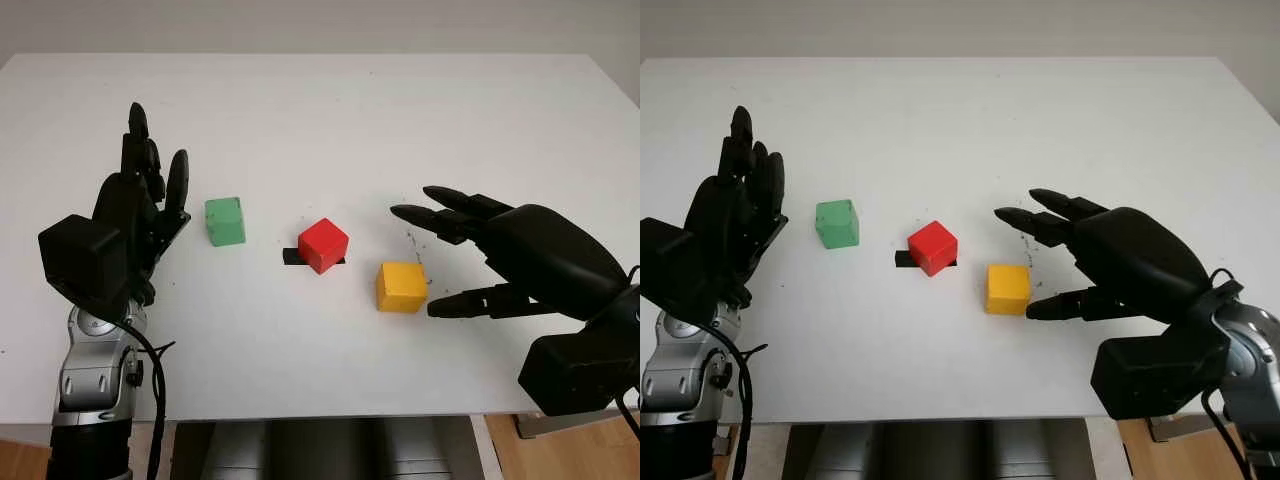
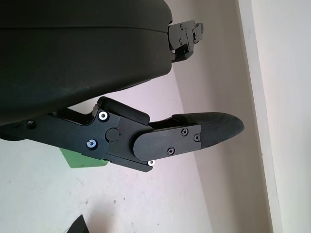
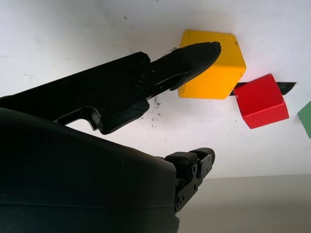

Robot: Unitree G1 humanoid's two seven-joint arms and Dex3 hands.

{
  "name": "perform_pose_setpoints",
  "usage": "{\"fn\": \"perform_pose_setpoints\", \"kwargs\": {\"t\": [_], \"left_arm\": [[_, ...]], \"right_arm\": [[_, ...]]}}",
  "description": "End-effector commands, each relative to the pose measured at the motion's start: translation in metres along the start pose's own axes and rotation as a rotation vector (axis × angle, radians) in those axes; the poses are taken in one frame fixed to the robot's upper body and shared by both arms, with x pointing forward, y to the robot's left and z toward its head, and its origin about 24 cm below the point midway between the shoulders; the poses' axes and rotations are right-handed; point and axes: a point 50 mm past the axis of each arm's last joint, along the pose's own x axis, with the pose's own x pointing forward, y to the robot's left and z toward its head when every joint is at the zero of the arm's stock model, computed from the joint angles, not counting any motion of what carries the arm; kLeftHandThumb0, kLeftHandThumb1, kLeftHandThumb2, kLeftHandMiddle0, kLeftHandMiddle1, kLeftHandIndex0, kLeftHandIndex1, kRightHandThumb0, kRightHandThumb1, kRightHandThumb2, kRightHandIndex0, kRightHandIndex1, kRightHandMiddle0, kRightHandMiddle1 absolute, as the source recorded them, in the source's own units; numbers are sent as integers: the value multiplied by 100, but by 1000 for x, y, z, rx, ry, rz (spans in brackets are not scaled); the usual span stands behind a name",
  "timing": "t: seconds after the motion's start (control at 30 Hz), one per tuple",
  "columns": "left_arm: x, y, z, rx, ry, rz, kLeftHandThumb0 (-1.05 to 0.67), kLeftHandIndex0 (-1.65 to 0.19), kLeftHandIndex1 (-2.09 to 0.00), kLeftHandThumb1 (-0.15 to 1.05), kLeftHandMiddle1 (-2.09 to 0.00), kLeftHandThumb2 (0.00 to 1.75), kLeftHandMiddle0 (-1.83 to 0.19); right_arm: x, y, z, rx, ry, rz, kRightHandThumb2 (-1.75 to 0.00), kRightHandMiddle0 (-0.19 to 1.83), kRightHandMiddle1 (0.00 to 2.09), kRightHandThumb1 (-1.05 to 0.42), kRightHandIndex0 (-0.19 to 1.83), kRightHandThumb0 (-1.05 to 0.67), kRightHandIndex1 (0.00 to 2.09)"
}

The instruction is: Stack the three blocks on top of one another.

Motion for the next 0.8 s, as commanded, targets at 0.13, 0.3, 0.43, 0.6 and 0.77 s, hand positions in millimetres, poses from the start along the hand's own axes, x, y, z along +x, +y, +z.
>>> {"fn": "perform_pose_setpoints", "kwargs": {"t": [0.13, 0.3, 0.43, 0.6, 0.77], "left_arm": [[1, -1, 6, 11, -21, -9, -77, 19, 0, 105, 0, 56, 19], [1, -1, 6, 12, -26, -7, -77, 19, 0, 105, 0, 56, 19], [0, -1, 6, 17, -21, -3, -78, 19, 0, 105, 0, 55, 19], [0, -1, 6, 18, -19, -3, -78, 19, 0, 105, 0, 55, 19], [-1, -1, 6, 12, -21, -6, -78, 19, 0, 105, 0, 54, 19]], "right_arm": [[2, 10, 1, -6, -31, 16, -6, 40, 9, -96, 22, -69, 6], [4, 15, 1, -17, -56, 23, -5, 42, 10, -95, 24, -69, 7], [7, 18, 0, -21, -67, 24, -5, 43, 10, -95, 25, -69, 7], [10, 21, 0, -21, -69, 41, -5, 43, 10, -95, 24, -69, 6], [12, 23, -1, -12, -84, 17, -5, 45, 12, -94, 25, -65, 7]]}}
